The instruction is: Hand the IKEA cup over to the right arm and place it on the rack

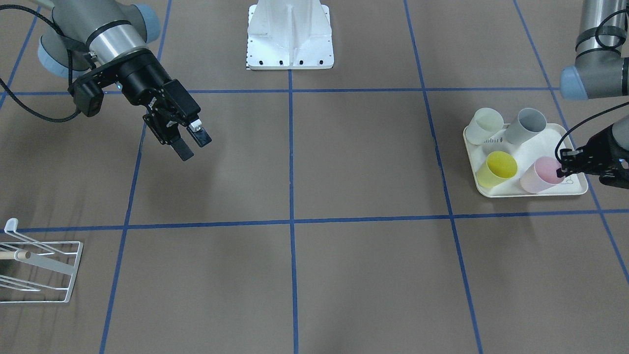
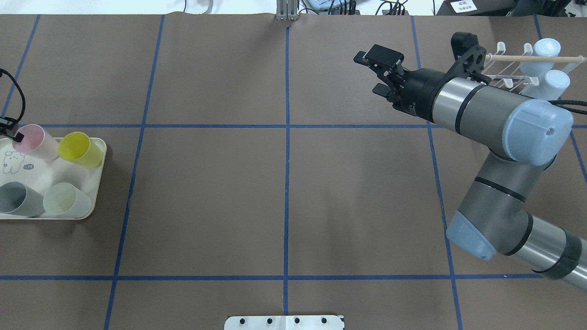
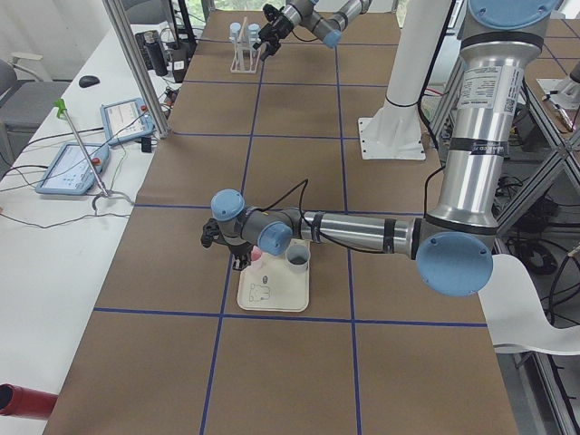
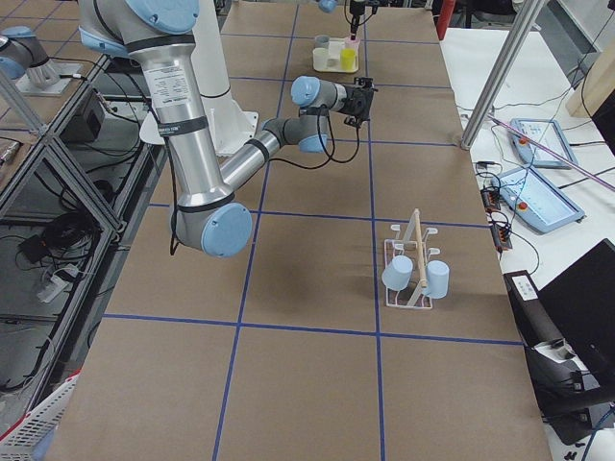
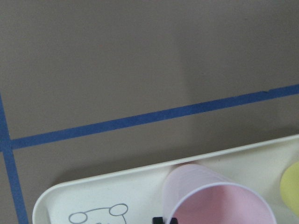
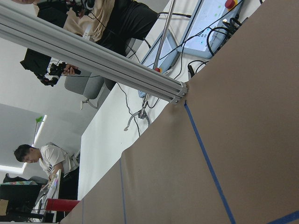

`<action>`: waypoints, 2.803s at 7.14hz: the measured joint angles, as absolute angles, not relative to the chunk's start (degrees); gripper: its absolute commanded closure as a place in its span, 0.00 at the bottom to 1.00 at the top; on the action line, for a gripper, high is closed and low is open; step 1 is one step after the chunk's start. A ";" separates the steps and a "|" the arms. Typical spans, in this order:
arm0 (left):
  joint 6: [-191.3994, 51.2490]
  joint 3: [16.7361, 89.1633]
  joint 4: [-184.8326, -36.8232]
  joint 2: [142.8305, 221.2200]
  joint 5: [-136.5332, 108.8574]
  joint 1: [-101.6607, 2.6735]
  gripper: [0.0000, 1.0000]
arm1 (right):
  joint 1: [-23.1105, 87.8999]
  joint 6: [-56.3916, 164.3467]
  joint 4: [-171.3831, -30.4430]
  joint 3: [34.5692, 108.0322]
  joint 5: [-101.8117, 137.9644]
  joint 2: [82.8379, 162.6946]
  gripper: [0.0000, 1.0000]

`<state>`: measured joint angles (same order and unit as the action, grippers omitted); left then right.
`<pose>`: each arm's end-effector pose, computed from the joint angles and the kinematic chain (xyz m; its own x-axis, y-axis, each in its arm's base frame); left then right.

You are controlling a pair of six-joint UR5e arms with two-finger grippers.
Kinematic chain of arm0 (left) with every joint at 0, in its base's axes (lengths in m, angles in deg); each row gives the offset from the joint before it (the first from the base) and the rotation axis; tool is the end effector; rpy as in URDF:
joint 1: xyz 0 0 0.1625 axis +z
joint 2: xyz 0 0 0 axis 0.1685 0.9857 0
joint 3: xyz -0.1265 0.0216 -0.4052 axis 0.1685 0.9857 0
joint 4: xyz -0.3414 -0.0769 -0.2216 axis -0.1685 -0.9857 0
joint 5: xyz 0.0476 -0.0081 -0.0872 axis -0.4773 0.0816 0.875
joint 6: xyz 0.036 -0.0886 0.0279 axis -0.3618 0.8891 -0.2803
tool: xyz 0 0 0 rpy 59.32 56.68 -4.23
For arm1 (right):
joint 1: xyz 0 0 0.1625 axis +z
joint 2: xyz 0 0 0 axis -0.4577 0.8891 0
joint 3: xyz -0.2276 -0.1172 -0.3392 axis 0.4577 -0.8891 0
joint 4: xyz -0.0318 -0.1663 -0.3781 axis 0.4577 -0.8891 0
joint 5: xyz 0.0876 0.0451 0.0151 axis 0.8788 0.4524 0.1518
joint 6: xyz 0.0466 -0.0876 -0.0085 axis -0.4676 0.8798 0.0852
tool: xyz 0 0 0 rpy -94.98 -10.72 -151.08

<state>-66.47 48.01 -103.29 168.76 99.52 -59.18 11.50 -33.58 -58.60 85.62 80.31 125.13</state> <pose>0.1419 -0.5424 0.5988 0.6462 0.1935 -0.7382 -0.1399 0.9810 0.1346 -0.3399 -0.4542 0.2410 -0.1754 0.1696 0.9698 -0.6654 0.7055 -0.2437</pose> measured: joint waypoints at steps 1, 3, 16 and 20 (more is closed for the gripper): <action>-66.47 50.06 -99.97 168.96 100.32 -61.30 1.00 | 11.51 -33.58 -58.56 85.62 80.31 125.12 0.00; -66.42 55.85 -91.34 169.82 100.70 -67.32 1.00 | 11.48 -33.58 -58.53 85.67 80.31 125.09 0.00; 30.84 57.36 -143.41 189.32 67.33 -33.75 1.00 | 11.50 -42.85 -54.36 86.37 80.40 124.92 0.00; 51.06 47.73 -171.09 192.18 57.06 -30.17 1.00 | 9.98 -48.93 -49.97 84.36 80.07 119.77 0.00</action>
